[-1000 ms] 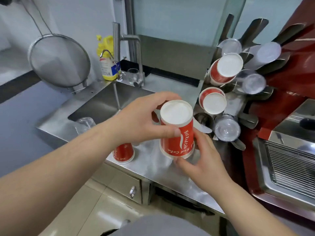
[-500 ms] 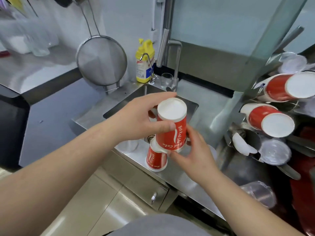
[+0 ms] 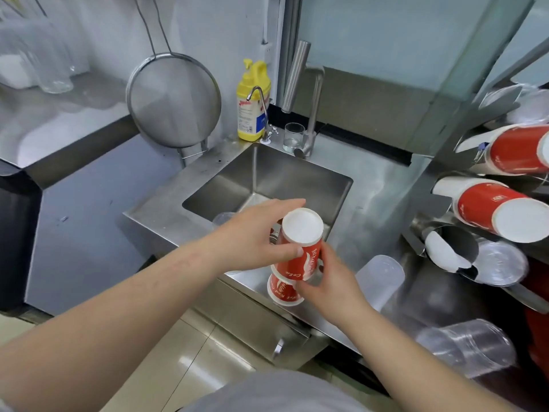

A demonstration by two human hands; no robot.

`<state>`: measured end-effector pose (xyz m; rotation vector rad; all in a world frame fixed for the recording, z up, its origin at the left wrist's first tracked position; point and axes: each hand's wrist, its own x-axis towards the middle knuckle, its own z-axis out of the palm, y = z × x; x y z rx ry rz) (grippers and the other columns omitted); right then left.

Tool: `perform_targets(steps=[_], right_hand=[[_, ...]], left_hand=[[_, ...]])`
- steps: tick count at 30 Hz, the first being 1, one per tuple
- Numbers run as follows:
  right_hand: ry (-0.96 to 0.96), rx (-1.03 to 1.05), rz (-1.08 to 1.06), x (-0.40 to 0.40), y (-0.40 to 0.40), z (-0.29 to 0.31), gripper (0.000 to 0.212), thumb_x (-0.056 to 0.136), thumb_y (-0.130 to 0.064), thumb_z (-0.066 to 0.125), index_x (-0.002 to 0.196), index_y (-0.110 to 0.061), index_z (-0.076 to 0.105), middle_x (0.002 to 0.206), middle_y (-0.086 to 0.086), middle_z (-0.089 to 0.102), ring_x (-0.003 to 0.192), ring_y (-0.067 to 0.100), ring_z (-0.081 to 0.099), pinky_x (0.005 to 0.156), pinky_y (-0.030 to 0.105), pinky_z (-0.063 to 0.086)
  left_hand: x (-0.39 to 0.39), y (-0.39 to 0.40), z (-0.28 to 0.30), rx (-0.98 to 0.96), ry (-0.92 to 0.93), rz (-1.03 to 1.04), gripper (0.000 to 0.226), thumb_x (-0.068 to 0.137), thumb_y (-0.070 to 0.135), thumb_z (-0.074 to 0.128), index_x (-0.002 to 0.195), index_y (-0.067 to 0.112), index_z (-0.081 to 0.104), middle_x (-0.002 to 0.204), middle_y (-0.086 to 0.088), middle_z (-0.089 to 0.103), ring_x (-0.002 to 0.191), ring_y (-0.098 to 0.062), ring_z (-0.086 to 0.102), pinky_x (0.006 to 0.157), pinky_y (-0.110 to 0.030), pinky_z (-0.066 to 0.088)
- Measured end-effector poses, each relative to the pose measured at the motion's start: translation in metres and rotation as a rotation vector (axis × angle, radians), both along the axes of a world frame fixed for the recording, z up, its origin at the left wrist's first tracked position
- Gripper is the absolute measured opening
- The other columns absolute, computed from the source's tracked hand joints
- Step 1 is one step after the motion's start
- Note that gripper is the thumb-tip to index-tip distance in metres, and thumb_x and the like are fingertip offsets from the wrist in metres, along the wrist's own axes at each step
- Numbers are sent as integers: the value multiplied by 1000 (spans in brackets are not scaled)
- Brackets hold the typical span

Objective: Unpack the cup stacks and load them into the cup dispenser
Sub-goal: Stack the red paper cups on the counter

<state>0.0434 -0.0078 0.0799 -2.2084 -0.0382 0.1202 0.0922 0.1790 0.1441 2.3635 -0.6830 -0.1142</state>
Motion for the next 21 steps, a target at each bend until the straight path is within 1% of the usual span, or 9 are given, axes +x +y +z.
perform_targets(steps=[2,3,5,7,9,12,16,19,21], right_hand=[[11,-11,-6,1,3,-4,61,75,-21,74,123,-41,42,109,-28,51,94,-11,48,77,5,35],[18,-23,-14,1,5,-8,60,75,-21,73,124,-38,44,112,-24,52,96,-9,49,77,7,36],[21,-57,-31,2,7,-14,62,74,-22,73,128,-32,45,120,-14,55,105,2,53,83,16,38],[21,-80,-43,3,8,-20,63,73,-22,72,129,-29,46,120,-13,56,107,6,53,84,19,37],[17,-81,-46,2,9,-22,62,71,-19,71,128,-28,47,114,-17,54,105,5,52,84,18,37],[18,-80,-45,1,9,-27,61,71,-18,71,126,-29,47,108,-23,52,104,4,54,81,15,38],[34,-91,-46,0,10,-35,62,75,-30,70,131,-30,43,121,-14,58,110,8,54,86,21,41],[35,-104,-35,-1,11,-37,60,77,-30,69,132,-28,43,119,-15,56,108,6,52,85,19,39],[24,-108,-29,-1,10,-40,58,77,-27,68,130,-27,45,117,-14,58,107,8,54,81,16,38]], left_hand=[[2,0,-8,5,7,-6,75,80,39,75,145,31,39,140,13,48,108,6,41,94,-16,35],[3,1,-12,5,18,-16,75,79,39,75,144,30,39,140,12,49,110,4,42,96,-17,36],[4,0,-19,2,38,-37,74,79,38,76,144,29,40,142,10,48,118,-2,46,101,-22,39],[6,0,-25,-2,51,-55,74,79,36,76,143,27,41,143,9,47,122,-5,46,102,-24,40],[7,1,-31,-3,62,-62,73,79,37,76,143,28,41,140,11,48,117,-2,46,100,-23,40],[8,0,-38,-16,83,-73,69,78,36,77,139,30,44,126,18,49,110,1,45,96,-22,41],[9,-2,-50,-2,112,-91,63,76,30,77,133,29,49,118,23,48,108,3,44,92,-16,39],[10,-2,-63,27,147,-100,62,73,38,73,129,35,47,121,22,51,116,-5,45,98,-27,42],[11,-2,-70,26,157,-100,63,72,38,73,129,36,47,125,19,51,121,-7,42,100,-30,41]])
